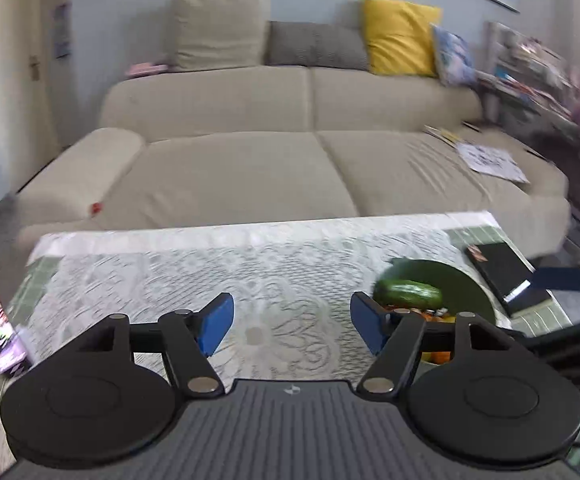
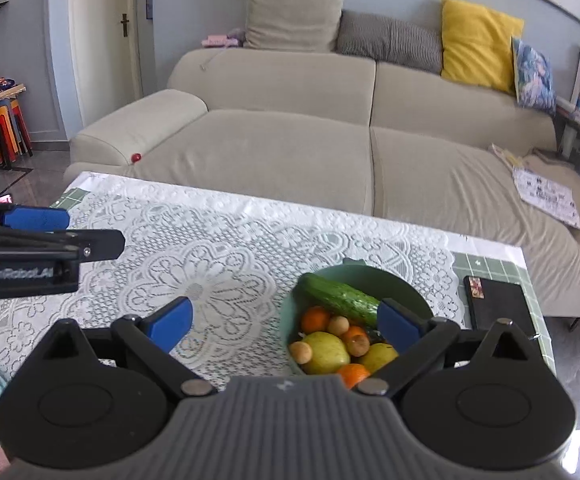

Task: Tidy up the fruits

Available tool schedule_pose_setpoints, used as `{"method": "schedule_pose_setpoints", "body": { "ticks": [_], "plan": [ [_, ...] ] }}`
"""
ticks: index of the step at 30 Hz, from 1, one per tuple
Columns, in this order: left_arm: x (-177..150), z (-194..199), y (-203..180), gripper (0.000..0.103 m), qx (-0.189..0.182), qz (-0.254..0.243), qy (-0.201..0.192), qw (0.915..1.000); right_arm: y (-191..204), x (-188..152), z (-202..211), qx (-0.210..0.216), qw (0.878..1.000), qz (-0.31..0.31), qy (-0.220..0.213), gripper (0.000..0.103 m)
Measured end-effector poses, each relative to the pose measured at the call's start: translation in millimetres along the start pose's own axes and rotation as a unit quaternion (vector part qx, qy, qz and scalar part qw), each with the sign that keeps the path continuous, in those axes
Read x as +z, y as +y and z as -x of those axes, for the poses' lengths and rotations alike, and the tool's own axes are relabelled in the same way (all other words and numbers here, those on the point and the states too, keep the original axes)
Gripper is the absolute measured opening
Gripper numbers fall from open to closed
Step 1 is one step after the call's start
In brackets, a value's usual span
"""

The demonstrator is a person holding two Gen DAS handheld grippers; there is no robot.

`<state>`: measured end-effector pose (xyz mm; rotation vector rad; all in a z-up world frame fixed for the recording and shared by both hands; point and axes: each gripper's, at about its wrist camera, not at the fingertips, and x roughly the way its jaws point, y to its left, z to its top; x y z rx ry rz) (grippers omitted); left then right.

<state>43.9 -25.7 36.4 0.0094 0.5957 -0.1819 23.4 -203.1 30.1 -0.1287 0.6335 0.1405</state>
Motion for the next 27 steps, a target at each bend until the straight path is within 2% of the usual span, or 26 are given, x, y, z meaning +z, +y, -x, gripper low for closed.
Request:
{"method": "schedule_pose_setpoints", "body": {
  "ticks": [5,8,12,17,19,27],
  "plan": [
    [-21,7,12,0.079,0.03,0.014,0.004,0.9994,30,-17,20,-0.066,0.997,0.025,-0.044,0.099],
    [-34,12,17,0.079,0.045,0.013,0.007,0.9989,35,-29,27,-0.065,0.996,0.007,-0.061,0.099],
    [-50,20,19,0.079,0.043,0.011,0.002,0.999,35,-47,30,-0.051,0.995,-0.022,-0.084,0.099],
    [-63,22,12,0.079,0.041,-0.011,0.001,0.9991,42,-65,16,-0.043,0.997,-0.03,-0.053,0.099],
    [-67,19,12,0.079,0.034,-0.01,0.009,0.9993,45,-73,11,-0.042,0.998,-0.028,-0.041,0.099],
    [-82,9,12,0.079,0.046,-0.013,0.045,0.9979,45,-92,0,-0.034,0.998,-0.042,-0.009,0.099]
  ]
}}
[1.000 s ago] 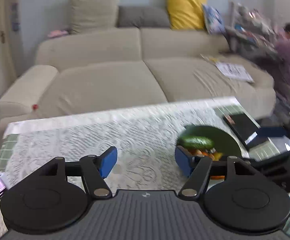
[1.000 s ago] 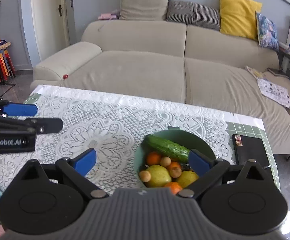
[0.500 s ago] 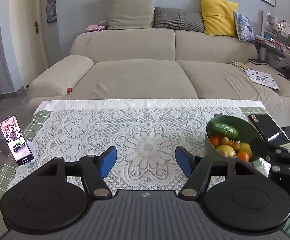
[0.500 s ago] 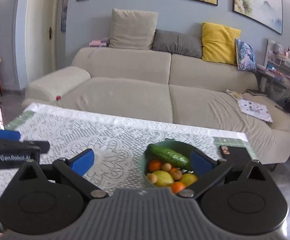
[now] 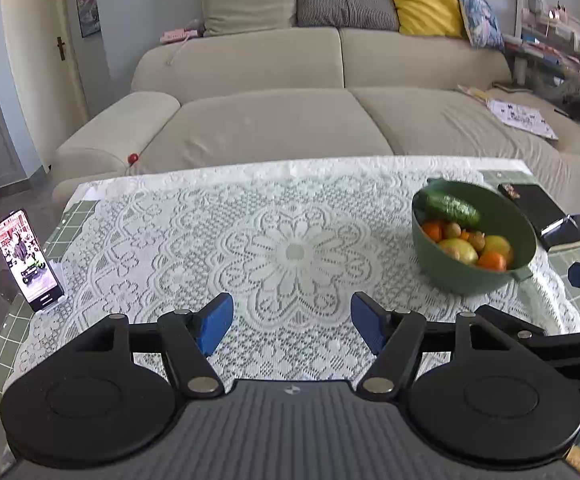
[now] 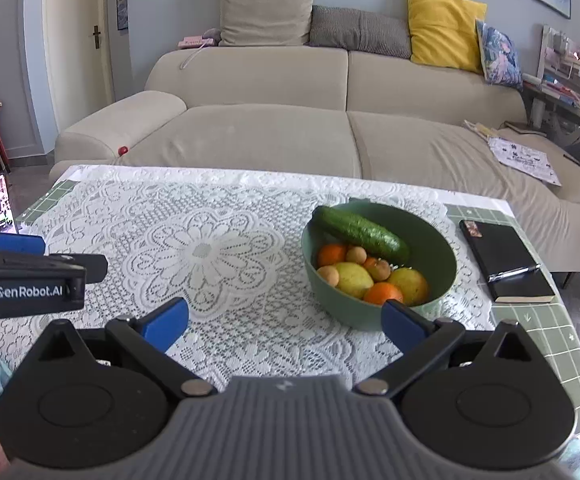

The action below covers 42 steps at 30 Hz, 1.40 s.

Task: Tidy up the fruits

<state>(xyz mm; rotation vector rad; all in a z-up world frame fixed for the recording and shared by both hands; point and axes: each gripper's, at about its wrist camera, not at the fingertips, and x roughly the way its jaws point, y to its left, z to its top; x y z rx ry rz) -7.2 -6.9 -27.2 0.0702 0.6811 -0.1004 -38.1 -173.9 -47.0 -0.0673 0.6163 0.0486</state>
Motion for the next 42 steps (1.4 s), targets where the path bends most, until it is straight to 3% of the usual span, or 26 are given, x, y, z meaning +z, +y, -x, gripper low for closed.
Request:
{"method": "schedule_pose_setpoints", "body": {
  "ticks": [42],
  "plan": [
    [-3.1,-4.3,-0.7,0.079,0.003,-0.008,0.02,0.9998,-1.4,-5.1,-3.0,0.011,1.0,-0.003,0.004,0.099]
  ]
}}
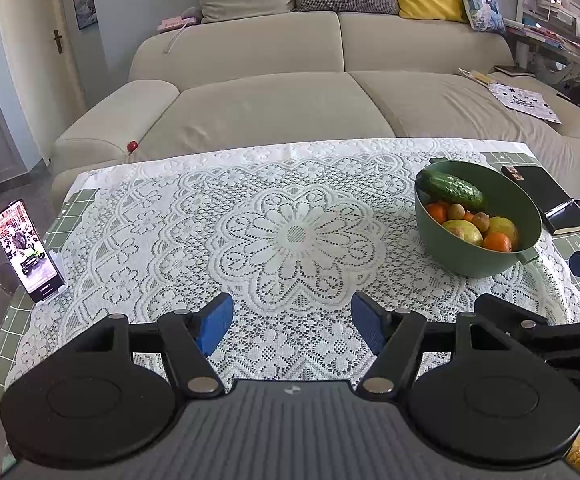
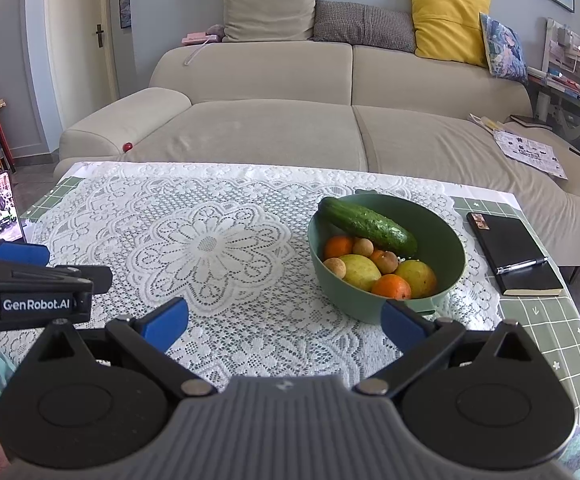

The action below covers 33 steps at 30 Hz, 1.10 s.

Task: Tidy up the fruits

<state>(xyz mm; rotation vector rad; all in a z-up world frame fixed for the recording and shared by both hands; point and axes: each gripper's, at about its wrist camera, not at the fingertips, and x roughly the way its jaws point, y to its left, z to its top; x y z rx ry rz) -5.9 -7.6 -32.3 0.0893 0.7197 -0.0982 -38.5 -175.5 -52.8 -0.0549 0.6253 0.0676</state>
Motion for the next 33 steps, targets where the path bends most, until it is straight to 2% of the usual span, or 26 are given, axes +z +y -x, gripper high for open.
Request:
{"method": "schedule_pose_setpoints", "body": {
  "ticks": [33],
  "plan": [
    [-0.8,0.4,2.5,0.079,0.0,0.015,0.004,0.9999,-0.2,-2.0,-5.1,0.003,1.0,0.003,0.006,0.099]
  ]
}}
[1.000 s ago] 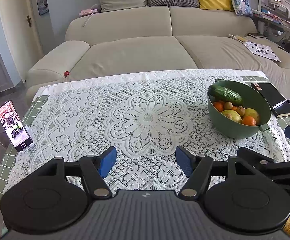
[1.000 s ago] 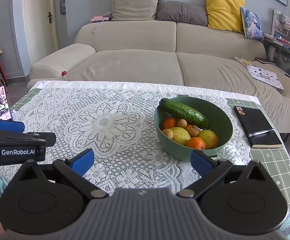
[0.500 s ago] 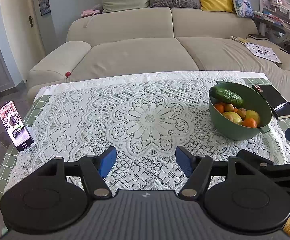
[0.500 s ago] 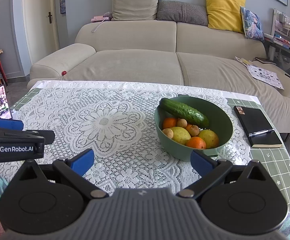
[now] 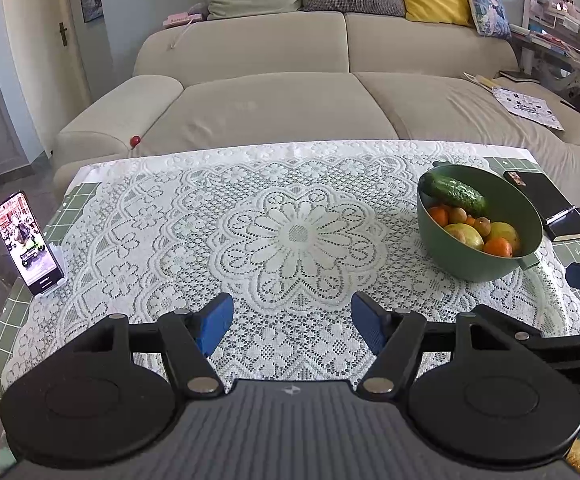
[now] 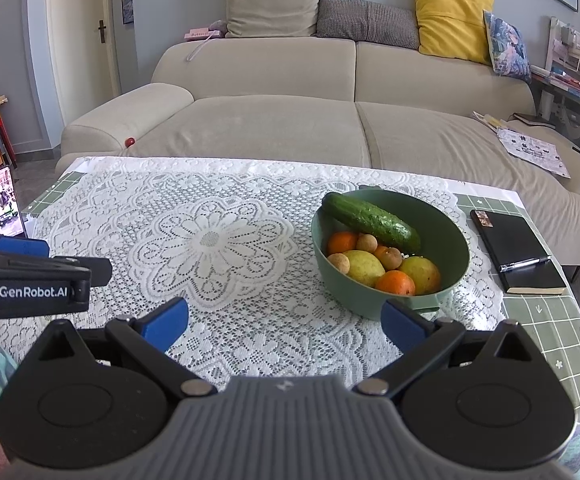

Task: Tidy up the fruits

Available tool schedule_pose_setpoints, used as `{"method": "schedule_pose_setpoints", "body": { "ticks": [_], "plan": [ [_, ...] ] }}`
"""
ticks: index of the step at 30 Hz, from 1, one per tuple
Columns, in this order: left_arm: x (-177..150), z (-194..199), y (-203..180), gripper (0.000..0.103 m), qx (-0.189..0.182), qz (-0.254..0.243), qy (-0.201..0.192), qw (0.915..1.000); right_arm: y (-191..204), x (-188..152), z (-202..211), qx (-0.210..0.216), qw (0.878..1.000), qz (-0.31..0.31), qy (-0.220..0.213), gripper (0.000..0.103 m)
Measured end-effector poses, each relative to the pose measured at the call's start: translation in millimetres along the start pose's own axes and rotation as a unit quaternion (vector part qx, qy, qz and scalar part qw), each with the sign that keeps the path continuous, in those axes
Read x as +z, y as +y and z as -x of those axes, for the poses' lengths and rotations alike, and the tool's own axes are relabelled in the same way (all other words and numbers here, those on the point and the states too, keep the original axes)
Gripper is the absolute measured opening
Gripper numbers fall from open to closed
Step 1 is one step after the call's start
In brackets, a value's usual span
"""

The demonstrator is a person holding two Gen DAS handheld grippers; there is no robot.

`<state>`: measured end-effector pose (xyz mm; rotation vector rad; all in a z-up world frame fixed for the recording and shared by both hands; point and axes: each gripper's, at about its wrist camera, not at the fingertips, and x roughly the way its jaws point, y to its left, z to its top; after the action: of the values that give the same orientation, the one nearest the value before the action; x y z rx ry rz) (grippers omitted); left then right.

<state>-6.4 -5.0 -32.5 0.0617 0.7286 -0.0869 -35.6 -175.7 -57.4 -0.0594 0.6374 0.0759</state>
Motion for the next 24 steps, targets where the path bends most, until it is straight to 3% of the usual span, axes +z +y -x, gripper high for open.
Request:
{"method": "schedule_pose_setpoints", "body": {
  "ticks": [24],
  "plan": [
    [-0.7,-1.5,3.0,0.079,0.007,0.006,0.006,0.9999,1.2,-2.0,-2.7,0.002,1.0,0.004,0.004,0.099]
  ]
}}
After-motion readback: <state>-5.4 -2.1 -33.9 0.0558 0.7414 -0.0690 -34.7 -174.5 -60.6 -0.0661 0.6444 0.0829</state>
